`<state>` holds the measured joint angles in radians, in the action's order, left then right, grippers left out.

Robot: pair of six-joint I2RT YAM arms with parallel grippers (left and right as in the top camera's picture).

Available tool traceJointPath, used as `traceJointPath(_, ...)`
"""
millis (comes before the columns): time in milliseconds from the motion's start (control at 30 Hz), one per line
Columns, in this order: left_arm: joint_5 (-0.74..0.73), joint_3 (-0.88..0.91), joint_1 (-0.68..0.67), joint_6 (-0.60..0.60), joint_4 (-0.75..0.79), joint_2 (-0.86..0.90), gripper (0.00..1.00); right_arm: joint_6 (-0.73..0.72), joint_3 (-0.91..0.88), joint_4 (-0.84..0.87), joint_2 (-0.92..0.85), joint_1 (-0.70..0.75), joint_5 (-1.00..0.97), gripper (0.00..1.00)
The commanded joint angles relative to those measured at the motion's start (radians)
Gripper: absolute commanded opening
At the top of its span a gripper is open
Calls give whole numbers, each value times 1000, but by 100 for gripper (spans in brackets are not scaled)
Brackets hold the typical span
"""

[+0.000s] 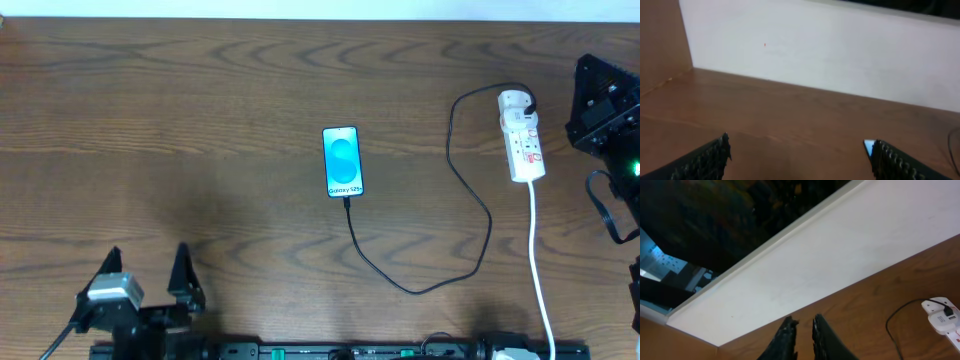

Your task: Plug charger to phone and switch on socket

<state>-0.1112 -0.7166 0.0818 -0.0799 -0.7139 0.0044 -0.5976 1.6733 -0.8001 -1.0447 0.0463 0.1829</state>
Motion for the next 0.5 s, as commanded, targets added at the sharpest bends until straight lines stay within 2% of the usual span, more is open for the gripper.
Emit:
traceJointPath(0, -13, 63, 3, -12, 70, -1, 91, 12, 3, -1, 6, -9, -8, 11)
traceJointPath(467, -13, 351, 3, -12, 393, -1, 91, 12, 2, -3, 6, -9, -8, 11)
